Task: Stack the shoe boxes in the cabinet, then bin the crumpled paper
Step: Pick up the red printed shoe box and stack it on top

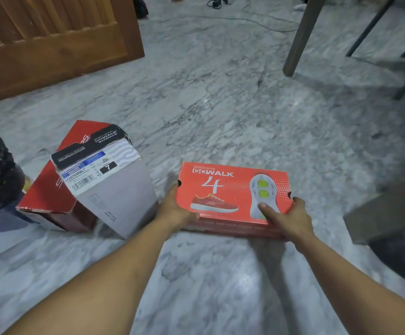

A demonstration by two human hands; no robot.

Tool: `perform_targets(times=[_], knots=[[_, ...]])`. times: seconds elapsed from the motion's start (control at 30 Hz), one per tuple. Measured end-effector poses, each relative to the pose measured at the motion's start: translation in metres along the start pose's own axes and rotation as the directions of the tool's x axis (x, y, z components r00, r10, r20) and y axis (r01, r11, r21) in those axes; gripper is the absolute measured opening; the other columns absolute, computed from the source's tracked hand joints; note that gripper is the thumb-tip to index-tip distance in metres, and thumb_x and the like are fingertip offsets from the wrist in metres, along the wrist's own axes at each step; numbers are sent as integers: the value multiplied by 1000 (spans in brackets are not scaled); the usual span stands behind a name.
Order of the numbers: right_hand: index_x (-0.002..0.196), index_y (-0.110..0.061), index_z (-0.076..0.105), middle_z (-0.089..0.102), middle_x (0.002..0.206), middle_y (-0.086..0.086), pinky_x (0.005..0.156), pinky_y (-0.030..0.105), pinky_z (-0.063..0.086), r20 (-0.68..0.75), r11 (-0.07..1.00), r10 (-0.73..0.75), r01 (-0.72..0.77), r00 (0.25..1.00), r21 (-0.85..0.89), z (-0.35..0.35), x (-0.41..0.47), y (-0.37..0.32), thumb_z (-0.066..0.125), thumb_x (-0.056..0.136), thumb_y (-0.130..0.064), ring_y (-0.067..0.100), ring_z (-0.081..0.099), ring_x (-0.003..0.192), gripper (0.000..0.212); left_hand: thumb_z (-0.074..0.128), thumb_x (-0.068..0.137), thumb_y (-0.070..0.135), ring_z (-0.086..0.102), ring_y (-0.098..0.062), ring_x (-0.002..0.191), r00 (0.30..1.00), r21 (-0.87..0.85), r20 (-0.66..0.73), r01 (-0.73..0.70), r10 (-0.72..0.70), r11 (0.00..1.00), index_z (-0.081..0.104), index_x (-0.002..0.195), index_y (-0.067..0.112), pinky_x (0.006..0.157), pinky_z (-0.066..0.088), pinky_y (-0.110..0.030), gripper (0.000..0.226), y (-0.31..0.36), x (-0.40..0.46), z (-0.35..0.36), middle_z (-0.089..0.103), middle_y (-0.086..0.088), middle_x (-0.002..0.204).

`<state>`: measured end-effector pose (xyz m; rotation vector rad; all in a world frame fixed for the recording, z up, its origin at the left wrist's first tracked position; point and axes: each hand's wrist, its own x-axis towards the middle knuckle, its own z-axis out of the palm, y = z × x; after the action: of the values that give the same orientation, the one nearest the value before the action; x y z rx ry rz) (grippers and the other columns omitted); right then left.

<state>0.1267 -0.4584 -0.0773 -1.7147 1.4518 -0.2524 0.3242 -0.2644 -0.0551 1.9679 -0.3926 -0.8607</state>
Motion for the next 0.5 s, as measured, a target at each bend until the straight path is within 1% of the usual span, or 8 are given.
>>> perform_targets(times=[0.03,0.1,0.17,0.27,0.33,0.37,0.43,0.5], knots=[[143,-21,31,57,132,7,99,46,47,-4,1000,-9,9,1000,11,-4,-4,0,80,62,-59,31,52,123,102,77,68,-11,61,-15,90,1000,14,-1,-10,10,1000,41,106,41,59,45,-11,73,2,-4,0,59,18,89],[141,-28,32,58,128,1,92,48,52,16,999,-29,29,999,21,-17,-14,-4,82,49,-66,29,56,117,111,76,69,-13,60,-8,79,1000,8,7,-31,31,999,41,91,39,56,47,-8,66,13,-16,-3,57,18,86],[137,-30,36,59,121,-4,84,44,56,50,998,-59,57,997,38,-35,-25,-10,84,41,-67,24,60,108,113,76,69,-12,60,-9,78,999,2,7,-52,52,999,45,92,34,60,50,-10,60,25,-27,-6,60,12,88],[132,-30,41,60,116,-7,69,27,48,105,987,-141,132,984,87,-68,-45,-25,92,47,-49,16,61,96,101,80,67,-8,62,-17,89,995,-11,-17,-96,95,995,50,99,29,75,52,-25,58,51,-51,-13,66,3,99],[138,-28,38,59,119,-9,57,22,42,125,983,-182,176,975,62,-89,-59,-38,93,43,-50,15,61,97,112,84,65,-2,62,-16,94,991,4,-32,-128,128,992,49,116,28,81,50,-26,68,69,-71,-20,66,3,105],[142,-28,35,59,123,-8,55,22,42,125,979,-203,198,971,50,-100,-67,-45,92,38,-55,17,62,100,121,85,64,3,62,-15,95,989,18,-38,-142,143,990,47,119,29,82,49,-25,72,79,-83,-24,66,6,104],[147,-28,30,57,128,-7,49,29,51,117,976,-220,218,968,28,-121,-83,-60,92,36,-58,20,64,100,130,89,56,15,64,-15,97,981,52,-59,-179,182,982,50,108,32,87,51,-28,68,97,-105,-34,68,7,105],[149,-27,28,55,123,-5,47,33,55,109,966,-257,257,960,12,-140,-104,-78,93,42,-51,21,65,88,128,87,48,25,65,-16,100,973,98,-75,-210,218,973,54,94,33,92,52,-34,57,114,-130,-44,69,7,105]])
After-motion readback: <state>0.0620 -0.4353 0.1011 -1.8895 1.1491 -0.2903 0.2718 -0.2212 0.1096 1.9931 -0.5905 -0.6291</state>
